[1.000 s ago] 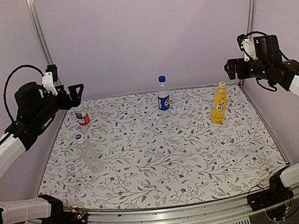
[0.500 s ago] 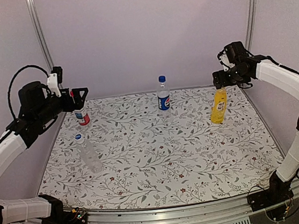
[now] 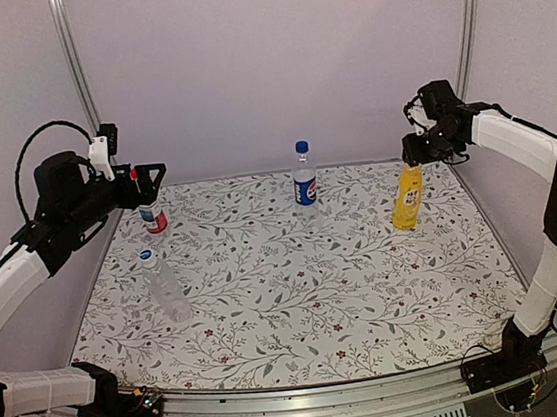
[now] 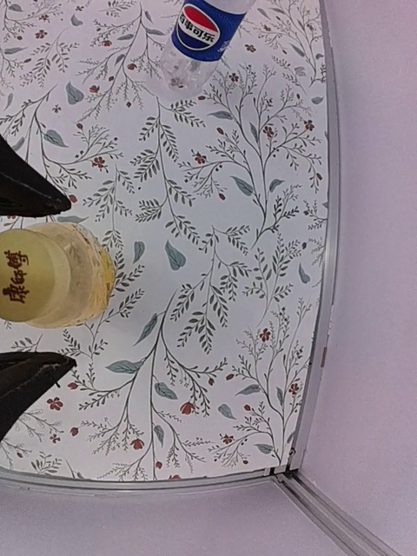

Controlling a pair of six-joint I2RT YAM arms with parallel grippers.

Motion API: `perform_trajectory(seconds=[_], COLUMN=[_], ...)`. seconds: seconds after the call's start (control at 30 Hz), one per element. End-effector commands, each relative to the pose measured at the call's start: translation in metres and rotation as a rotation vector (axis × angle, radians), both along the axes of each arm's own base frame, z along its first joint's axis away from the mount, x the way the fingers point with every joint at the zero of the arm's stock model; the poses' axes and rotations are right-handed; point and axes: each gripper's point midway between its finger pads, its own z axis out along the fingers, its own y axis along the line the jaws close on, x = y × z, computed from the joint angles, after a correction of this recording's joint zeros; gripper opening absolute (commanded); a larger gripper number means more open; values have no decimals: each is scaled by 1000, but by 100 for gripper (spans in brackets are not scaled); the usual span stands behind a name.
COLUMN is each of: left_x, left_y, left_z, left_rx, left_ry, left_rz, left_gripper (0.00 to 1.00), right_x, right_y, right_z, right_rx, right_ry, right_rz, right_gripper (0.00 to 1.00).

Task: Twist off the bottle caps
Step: Pick up the plastic bottle from the corner of the board.

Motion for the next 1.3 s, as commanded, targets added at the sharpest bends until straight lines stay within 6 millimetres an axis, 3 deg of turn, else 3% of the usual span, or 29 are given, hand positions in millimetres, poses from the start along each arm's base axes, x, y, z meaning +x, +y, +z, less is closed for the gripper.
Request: perform_trajectory(seconds=[0.0,0.13,0.37,0.5,0.57,0.7,0.93,1.1,1.27], left_x=[-6,-7,-10,-15,-18,-30,-49,-72,-97], left_y=[-5,-6,-7,-14,-22,-45,-89,-147,-208], left_z=[14,17,26,29,30,33,28,13,-13], left_rx=[-19,-22,-31,-23,-4,30,78,122,222], left_ry=[-27,-32,-50,-60,-71,-95,-109,-77,-44], left_rz=[-21,-23,-26,-51,-79,-164,-317,-532,-710], left_gripper=[100,100,100,100,100,100,100,99,99], right_x=[8,9,10,5,-3,-32,-114,-163,-183], right_y=[3,4,3,11,24,65,175,236,269], right_z=[2,0,0,12,28,62,115,143,160], right_rx=[26,35,31,67,106,131,313,405,448], right_ry=[-5,2,3,-7,-27,-79,-134,-157,-169], right_rz=[21,27,29,68,116,237,686,934,1055], right_gripper=[49,40,33,13,5,0,0,0,0])
